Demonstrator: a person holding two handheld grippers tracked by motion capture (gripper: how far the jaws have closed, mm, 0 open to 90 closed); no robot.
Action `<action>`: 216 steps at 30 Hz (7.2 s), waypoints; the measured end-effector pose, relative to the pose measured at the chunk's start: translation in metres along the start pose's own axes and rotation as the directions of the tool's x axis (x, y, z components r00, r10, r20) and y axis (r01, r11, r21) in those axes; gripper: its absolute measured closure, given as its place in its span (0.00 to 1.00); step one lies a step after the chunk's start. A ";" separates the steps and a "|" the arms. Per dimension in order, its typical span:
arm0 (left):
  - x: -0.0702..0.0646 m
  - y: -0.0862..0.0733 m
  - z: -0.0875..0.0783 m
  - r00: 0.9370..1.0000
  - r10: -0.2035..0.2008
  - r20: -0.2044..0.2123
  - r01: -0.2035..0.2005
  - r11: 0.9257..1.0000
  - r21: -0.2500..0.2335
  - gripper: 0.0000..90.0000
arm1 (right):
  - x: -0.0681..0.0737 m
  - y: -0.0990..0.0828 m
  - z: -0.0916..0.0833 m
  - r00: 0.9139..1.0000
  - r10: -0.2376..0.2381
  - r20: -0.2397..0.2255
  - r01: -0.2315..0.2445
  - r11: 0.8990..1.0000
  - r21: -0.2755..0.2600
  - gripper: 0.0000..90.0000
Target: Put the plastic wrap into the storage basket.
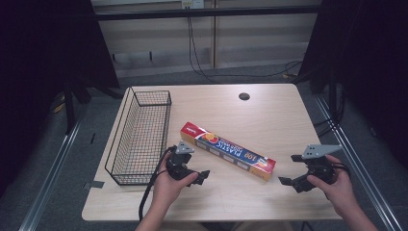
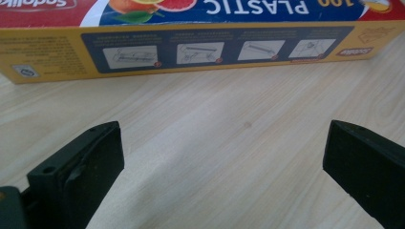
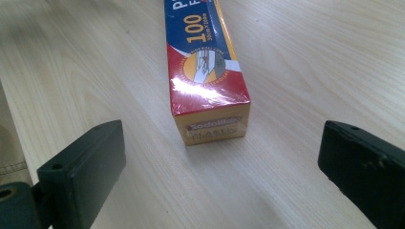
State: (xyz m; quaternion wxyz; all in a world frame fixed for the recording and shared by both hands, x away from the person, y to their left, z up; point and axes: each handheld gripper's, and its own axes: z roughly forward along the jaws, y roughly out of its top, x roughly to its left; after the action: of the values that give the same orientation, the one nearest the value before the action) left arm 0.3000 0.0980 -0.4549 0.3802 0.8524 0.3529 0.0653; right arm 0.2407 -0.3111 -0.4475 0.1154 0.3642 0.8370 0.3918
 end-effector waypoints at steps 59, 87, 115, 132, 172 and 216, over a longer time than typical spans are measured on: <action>0.002 0.101 0.097 0.935 0.270 0.228 -0.289 0.956 0.055 0.01 | -0.002 -0.009 -0.006 0.999 -0.008 -0.044 0.007 1.000 -0.008 0.02; 0.008 0.100 0.104 0.870 0.416 0.265 -0.449 0.890 0.080 0.00 | -0.002 -0.007 -0.002 0.997 -0.024 -0.068 0.024 1.000 -0.004 0.02; -0.006 0.090 0.099 0.819 0.497 0.286 -0.566 0.781 0.263 0.12 | -0.001 -0.006 -0.001 0.997 -0.029 -0.074 0.028 1.000 -0.009 0.02; 0.003 0.094 0.088 0.938 0.310 0.156 -0.346 0.871 0.347 0.42 | -0.003 -0.005 -0.001 0.997 -0.031 -0.072 0.030 0.999 -0.014 0.02; 0.005 0.111 0.069 0.976 0.199 0.085 -0.216 0.888 0.406 0.49 | -0.006 -0.003 0.000 0.997 -0.029 -0.067 0.027 0.999 -0.021 0.02; 0.038 0.131 -0.030 0.992 -0.003 -0.126 0.045 0.942 0.333 0.49 | -0.005 -0.001 0.001 0.998 -0.011 -0.064 0.009 1.000 -0.026 0.02</action>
State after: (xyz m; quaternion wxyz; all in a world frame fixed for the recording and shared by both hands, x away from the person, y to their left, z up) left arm 0.3892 0.0802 -0.3492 0.2081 0.8946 0.3919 0.0524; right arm 0.2444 -0.3146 -0.4494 0.0952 0.3457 0.8370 0.4134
